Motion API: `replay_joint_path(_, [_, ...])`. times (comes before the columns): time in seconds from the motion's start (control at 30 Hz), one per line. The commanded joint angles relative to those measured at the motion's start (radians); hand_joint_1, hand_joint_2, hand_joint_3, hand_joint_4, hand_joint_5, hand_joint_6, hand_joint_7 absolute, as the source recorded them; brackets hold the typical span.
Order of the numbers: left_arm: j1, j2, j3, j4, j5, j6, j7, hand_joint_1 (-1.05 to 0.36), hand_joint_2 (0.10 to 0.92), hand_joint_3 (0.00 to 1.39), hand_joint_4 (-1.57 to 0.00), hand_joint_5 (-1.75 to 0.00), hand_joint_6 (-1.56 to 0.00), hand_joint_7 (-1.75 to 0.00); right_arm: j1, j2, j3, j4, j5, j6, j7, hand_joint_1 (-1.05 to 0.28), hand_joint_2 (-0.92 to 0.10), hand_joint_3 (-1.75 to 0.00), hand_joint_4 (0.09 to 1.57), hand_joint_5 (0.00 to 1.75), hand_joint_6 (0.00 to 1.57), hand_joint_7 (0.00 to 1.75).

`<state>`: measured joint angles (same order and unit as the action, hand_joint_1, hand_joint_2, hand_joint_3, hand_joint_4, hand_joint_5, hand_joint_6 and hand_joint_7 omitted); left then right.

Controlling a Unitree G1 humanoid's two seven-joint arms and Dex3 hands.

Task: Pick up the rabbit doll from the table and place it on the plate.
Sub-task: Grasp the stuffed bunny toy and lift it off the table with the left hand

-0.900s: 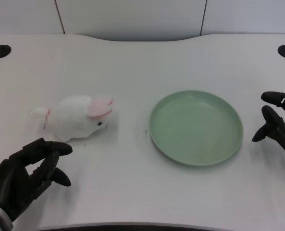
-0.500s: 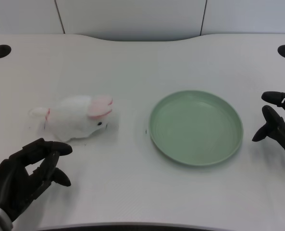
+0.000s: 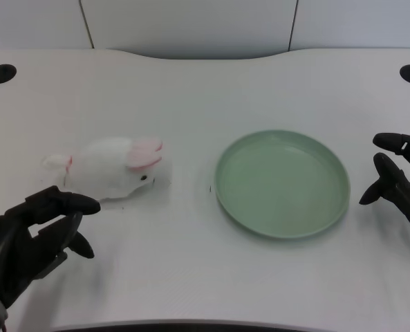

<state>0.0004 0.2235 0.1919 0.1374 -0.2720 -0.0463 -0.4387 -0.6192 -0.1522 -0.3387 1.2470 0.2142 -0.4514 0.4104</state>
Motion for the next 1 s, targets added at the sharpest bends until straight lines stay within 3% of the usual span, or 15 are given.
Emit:
replay_joint_path(0.03, [-0.019, 0.07, -0.029, -0.099, 0.084, -0.072, -0.011, -0.72, 0.921, 0.39, -0.56, -1.54, -0.56, -0.86, 0.009, -0.014, -0.001, -0.004, -0.002, -0.008, -0.003, -0.48, -0.92, -0.29, 0.87, 1.46, 0.74, 1.18])
replay_joint_path(0.07, [-0.035, 0.095, -0.036, -0.119, 0.117, -0.08, -0.009, -0.72, 0.921, 0.33, -0.49, -1.43, -0.51, -0.78, 0.008, -0.013, -0.004, -0.006, 0.002, -0.005, 0.0, -0.48, -0.92, -0.29, 0.86, 1.45, 0.74, 1.18])
replay_joint_path(0.17, [-0.08, 0.163, -0.052, -0.167, 0.219, -0.089, 0.011, -0.75, 0.921, 0.24, -0.39, -1.21, -0.45, -0.54, 0.008, -0.016, 0.001, -0.006, -0.003, 0.0, -0.003, -0.49, -0.92, -0.3, 0.87, 1.46, 0.73, 1.19])
replay_joint_path(0.3, [-0.138, 0.222, -0.06, -0.175, 0.324, -0.132, 0.047, -0.76, 0.921, 0.21, -0.34, -1.06, -0.5, -0.25, 0.007, -0.018, -0.001, -0.002, -0.002, 0.005, -0.005, -0.48, -0.92, -0.29, 0.88, 1.46, 0.75, 1.19])
replay_joint_path(0.4, [-0.212, 0.29, -0.082, -0.15, 0.481, -0.211, 0.105, -0.8, 0.921, 0.25, -0.36, -0.45, -0.43, -0.04, 0.005, -0.019, -0.005, 0.001, 0.002, 0.014, -0.003, -0.47, -0.92, -0.28, 0.88, 1.45, 0.76, 1.17])
replay_joint_path(0.47, [-0.243, 0.317, -0.098, -0.134, 0.564, -0.239, 0.14, -0.84, 0.921, 0.26, -0.4, -0.22, -0.4, -0.01, 0.005, -0.019, -0.005, 0.001, 0.001, 0.015, -0.005, -0.48, -0.92, -0.28, 0.89, 1.44, 0.77, 1.16])
replay_joint_path(0.57, [-0.282, 0.346, -0.127, -0.117, 0.654, -0.251, 0.173, -0.88, 0.921, 0.27, -0.35, -0.12, -0.36, 0.0, 0.005, -0.019, -0.004, 0.0, 0.001, 0.018, -0.007, -0.49, -0.92, -0.28, 0.9, 1.44, 0.78, 1.15])
replay_joint_path(0.7, [-0.371, 0.389, -0.212, -0.09, 0.779, -0.18, 0.126, -1.01, 0.921, 0.27, -0.11, -0.01, -0.15, 0.0, 0.01, -0.021, 0.003, -0.008, -0.006, 0.009, -0.011, -0.47, -0.92, -0.3, 0.9, 1.45, 0.78, 1.15])
replay_joint_path(0.87, [-0.482, 0.386, -0.333, 0.027, 0.855, -0.081, 0.043, -1.05, 0.921, 0.16, 0.0, 0.0, -0.01, 0.0, 0.016, -0.018, 0.0, -0.013, -0.001, 0.001, -0.001, -0.47, -0.92, -0.3, 0.88, 1.45, 0.75, 1.15])
replay_joint_path(1.0, [-0.569, 0.352, -0.417, 0.163, 0.885, -0.059, 0.027, -1.05, 0.888, 0.1, 0.0, 0.0, 0.0, 0.0, 0.015, -0.016, -0.009, -0.013, 0.01, 0.01, 0.008, -0.46, -0.92, -0.29, 0.87, 1.45, 0.75, 1.16])
